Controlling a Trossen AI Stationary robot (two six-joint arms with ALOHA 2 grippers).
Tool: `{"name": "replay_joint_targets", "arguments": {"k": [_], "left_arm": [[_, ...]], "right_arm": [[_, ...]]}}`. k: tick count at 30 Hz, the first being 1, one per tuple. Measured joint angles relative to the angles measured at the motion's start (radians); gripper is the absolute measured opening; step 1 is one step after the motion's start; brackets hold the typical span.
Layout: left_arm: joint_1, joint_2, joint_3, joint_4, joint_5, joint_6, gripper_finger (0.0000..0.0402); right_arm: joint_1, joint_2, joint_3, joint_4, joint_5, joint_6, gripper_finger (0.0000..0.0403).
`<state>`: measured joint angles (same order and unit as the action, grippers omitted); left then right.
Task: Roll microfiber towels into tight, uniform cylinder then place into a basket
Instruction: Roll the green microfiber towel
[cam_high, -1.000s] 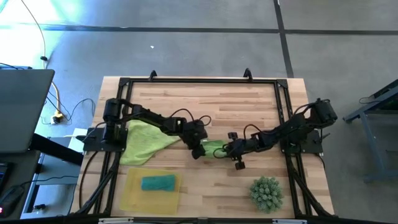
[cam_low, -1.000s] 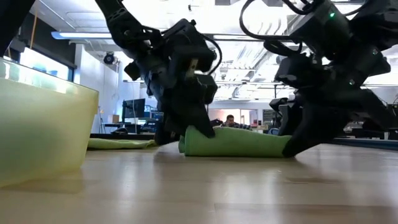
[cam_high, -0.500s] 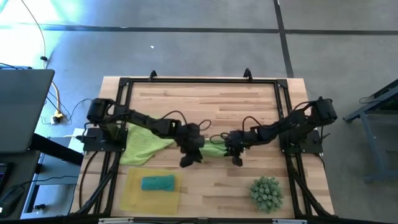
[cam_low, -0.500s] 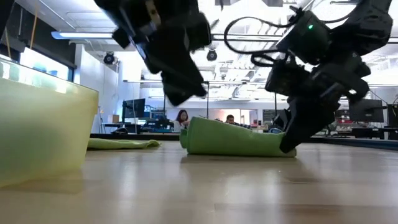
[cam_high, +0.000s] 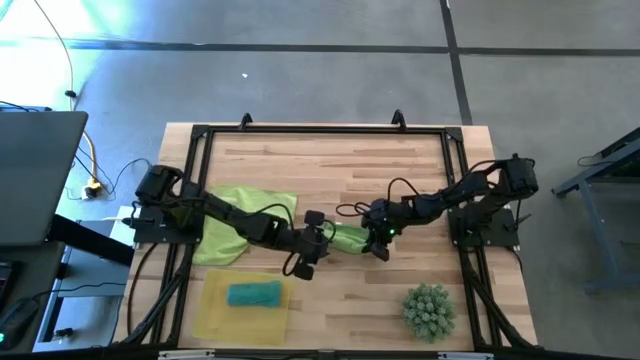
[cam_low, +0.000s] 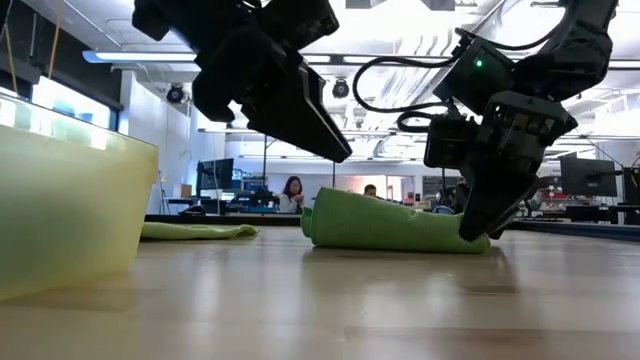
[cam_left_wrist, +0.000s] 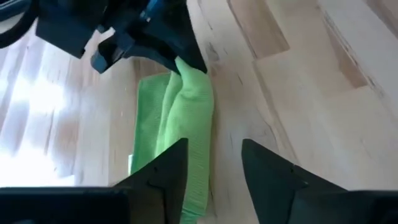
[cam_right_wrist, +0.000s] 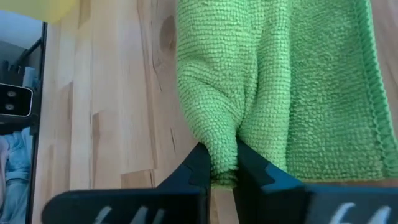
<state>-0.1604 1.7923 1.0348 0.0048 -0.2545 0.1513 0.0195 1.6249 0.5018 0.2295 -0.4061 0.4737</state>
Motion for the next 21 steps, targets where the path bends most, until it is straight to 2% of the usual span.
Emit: {"name": "replay_joint_targets", "arguments": {"k": [7,12,14,21], "left_arm": [[0.003,0.068,0.001,0.006,-0.003,0.0,0.0176],[0.006,0.118,0.0,0.02,-0.166,0.065,0.0181],[0.016,0.131,0.002,0.028,-0.188,0.066,0.0181],[0.066,0.178,0.002,0.021,-0.042,0.007,0.0182]], "right_arm": [[-0.006,0.0,0.0,0.003,0.001,0.001,0.002],[-0.006,0.0,0.0,0.011,0.003,0.001,0.002],[-0.006,0.0,0.0,0.012,0.003,0.001,0.002],[-0.006,0.0,-0.001,0.018,0.0,0.0,0.002]]}}
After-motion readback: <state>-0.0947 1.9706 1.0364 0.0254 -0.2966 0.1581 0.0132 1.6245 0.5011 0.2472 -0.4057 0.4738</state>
